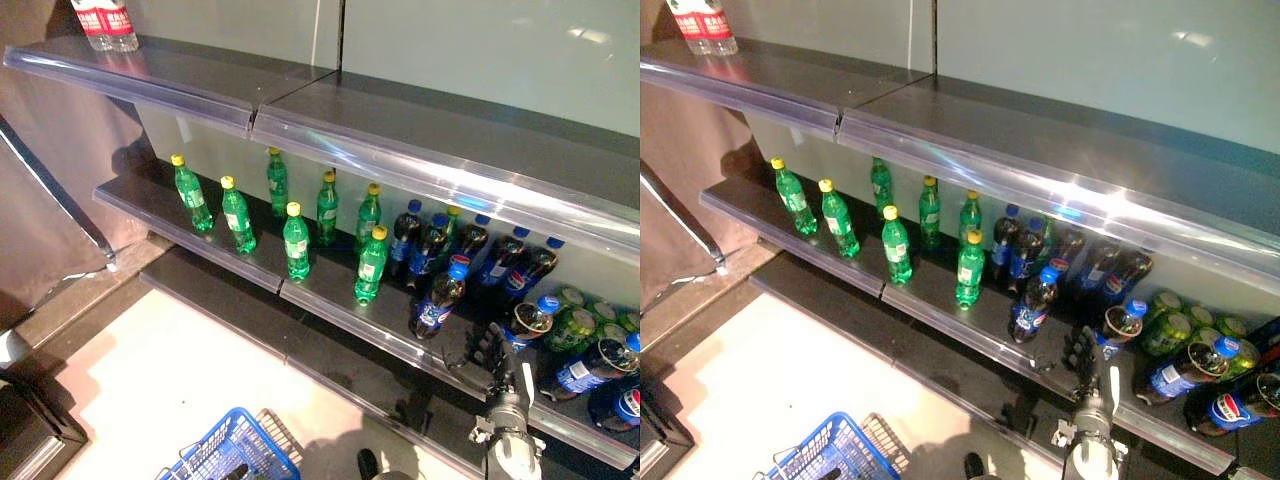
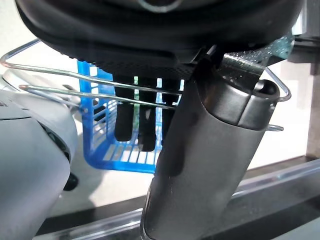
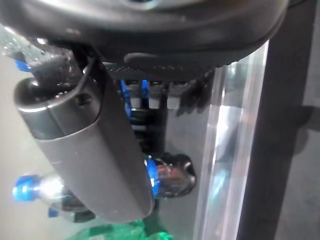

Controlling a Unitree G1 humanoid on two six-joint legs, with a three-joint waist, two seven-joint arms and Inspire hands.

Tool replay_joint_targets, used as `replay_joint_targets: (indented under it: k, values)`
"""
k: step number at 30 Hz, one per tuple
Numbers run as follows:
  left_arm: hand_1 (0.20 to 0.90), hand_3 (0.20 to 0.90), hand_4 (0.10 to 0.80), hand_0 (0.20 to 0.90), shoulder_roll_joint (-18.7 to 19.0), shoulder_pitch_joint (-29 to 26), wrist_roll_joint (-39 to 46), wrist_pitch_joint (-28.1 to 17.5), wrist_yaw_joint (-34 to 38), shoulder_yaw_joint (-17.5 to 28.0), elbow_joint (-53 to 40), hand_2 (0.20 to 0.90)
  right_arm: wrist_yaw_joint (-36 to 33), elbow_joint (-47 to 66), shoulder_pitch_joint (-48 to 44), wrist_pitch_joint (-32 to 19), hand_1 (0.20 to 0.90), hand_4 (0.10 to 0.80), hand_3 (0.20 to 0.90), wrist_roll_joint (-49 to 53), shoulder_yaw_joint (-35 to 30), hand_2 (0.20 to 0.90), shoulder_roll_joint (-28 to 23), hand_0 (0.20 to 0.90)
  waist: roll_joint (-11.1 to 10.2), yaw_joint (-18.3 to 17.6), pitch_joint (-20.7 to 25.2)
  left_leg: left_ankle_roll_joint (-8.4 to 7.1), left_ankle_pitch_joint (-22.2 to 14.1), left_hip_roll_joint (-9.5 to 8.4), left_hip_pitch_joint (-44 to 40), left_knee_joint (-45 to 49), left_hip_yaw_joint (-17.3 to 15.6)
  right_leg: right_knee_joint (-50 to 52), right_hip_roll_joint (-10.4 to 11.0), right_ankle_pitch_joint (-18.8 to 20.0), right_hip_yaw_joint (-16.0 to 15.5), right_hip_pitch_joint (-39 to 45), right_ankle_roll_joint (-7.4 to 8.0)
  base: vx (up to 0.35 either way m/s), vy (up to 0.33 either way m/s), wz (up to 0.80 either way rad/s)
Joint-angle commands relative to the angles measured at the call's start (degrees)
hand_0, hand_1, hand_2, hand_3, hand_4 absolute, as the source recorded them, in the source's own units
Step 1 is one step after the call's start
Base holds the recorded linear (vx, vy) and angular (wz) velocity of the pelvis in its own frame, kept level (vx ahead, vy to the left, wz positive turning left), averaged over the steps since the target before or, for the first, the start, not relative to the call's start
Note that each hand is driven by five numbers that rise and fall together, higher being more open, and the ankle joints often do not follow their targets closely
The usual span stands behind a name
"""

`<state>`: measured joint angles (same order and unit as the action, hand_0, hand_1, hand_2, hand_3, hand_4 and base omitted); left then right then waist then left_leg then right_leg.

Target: Pick up the drink and place into the basket.

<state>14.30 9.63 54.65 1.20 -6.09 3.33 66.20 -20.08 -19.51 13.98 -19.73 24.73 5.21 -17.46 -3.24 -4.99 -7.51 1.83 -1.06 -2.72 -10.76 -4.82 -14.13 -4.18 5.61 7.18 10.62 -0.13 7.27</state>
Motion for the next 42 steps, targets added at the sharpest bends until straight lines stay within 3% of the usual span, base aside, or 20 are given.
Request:
replay_joint_targets:
  k: [1, 15, 42]
  values:
    - [0.300, 0.200, 0.100, 0.300, -0.5, -5.1, 4.5, -1.2, -6.1, 0.6, -6.1, 0.300, -2.4, 2.6, -8.8, -7.7, 0.900, 0.800, 0.900, -2.7, -2.6, 0.900, -1.7, 0.900, 2.1, 1.0, -1.8, 1.86, -6.1, -2.89, 6.8, 8.3, 9.9, 3.3, -3.5, -3.2, -5.9, -0.7, 0.65, 0.034, -0.049, 0.11]
    - [0.300, 0.200, 0.100, 0.300, -0.6, -3.6, 5.0, -0.9, -7.4, -0.7, -8.5, 0.300, -4.7, 1.2, -10.6, -9.4, 0.900, 0.800, 0.900, -4.1, -3.8, 0.900, -2.8, 0.900, 3.2, 2.8, -3.9, 1.04, -4.6, -3.11, 10.2, 10.5, 12.0, 4.3, -3.4, -3.8, -7.7, -1.6, 0.04, 0.043, -0.028, 0.08]
    - [0.300, 0.200, 0.100, 0.300, 1.5, -0.6, 5.9, -1.2, -7.4, -0.1, -11.5, 0.300, -8.1, 2.5, -11.1, -11.0, 0.900, 0.800, 0.900, -0.6, -9.7, 0.900, -4.8, 0.900, 3.8, 3.8, -5.4, -0.23, -3.6, -3.09, 12.7, 14.2, 12.4, 7.2, -3.9, -5.1, -9.8, -2.3, -0.82, 0.044, -0.006, 0.03]
